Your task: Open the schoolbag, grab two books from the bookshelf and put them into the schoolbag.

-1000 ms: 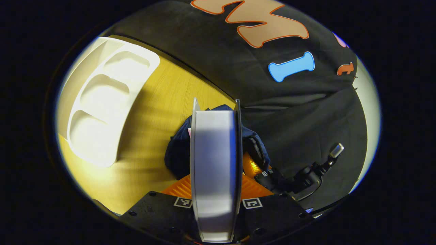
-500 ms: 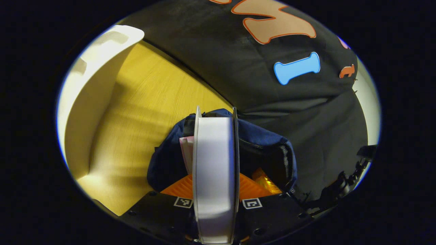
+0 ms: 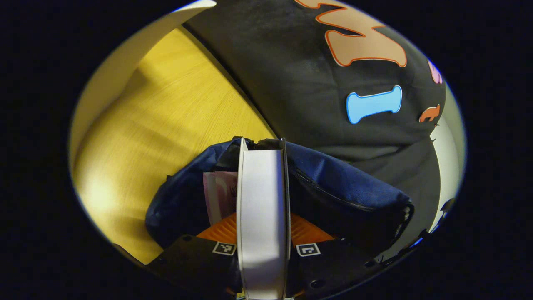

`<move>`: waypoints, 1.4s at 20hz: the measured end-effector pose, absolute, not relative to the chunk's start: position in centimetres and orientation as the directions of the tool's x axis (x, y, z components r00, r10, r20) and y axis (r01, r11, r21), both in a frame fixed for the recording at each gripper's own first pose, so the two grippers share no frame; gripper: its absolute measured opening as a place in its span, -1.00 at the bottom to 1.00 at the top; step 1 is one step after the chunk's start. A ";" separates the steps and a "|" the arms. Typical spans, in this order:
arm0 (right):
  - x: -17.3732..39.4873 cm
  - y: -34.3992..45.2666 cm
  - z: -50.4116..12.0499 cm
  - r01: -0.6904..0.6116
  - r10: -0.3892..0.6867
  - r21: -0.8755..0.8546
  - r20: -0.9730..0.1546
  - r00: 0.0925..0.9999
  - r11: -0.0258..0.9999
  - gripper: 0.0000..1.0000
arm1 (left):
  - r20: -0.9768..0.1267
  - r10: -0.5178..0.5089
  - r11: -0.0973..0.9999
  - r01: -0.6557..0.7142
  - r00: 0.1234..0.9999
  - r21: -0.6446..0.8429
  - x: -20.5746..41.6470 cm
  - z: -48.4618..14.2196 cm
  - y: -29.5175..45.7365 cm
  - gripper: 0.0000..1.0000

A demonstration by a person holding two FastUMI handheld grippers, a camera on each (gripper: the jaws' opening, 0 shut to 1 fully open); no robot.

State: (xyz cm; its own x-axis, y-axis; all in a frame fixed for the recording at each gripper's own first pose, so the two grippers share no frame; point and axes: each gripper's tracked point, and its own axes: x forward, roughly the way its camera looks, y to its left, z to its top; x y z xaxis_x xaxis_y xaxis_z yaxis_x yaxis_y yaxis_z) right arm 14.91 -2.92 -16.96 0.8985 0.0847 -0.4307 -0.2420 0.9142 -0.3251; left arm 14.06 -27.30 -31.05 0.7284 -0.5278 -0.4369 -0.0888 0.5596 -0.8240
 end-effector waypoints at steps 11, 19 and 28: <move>14.7 -3.1 -17.0 -0.255 0.113 -0.270 -0.448 0.887 0.928 -0.91 | -0.409 -0.589 0.489 -0.096 0.697 -0.867 15.4 -33.9 -31.3 -0.20; 14.4 -3.4 -16.4 -0.281 0.171 -0.179 -0.464 0.869 0.943 -0.76 | -0.540 -0.450 0.794 0.041 0.711 -0.607 12.1 -31.9 -25.2 0.92; 7.6 -0.8 -13.3 -0.427 0.373 -0.027 -0.438 0.818 0.904 0.89 | -0.606 -0.365 0.898 0.094 0.707 -0.430 4.6 -25.7 -19.0 0.92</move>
State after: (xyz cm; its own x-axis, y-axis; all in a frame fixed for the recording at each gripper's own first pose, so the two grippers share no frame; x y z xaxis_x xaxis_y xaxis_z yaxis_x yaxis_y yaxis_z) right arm 7.62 -0.77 -13.33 0.8179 0.3733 -0.4378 -0.4269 0.9039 -0.0267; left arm 4.60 -19.01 -25.75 0.7070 -0.3645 -0.6060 0.0941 0.8978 -0.4303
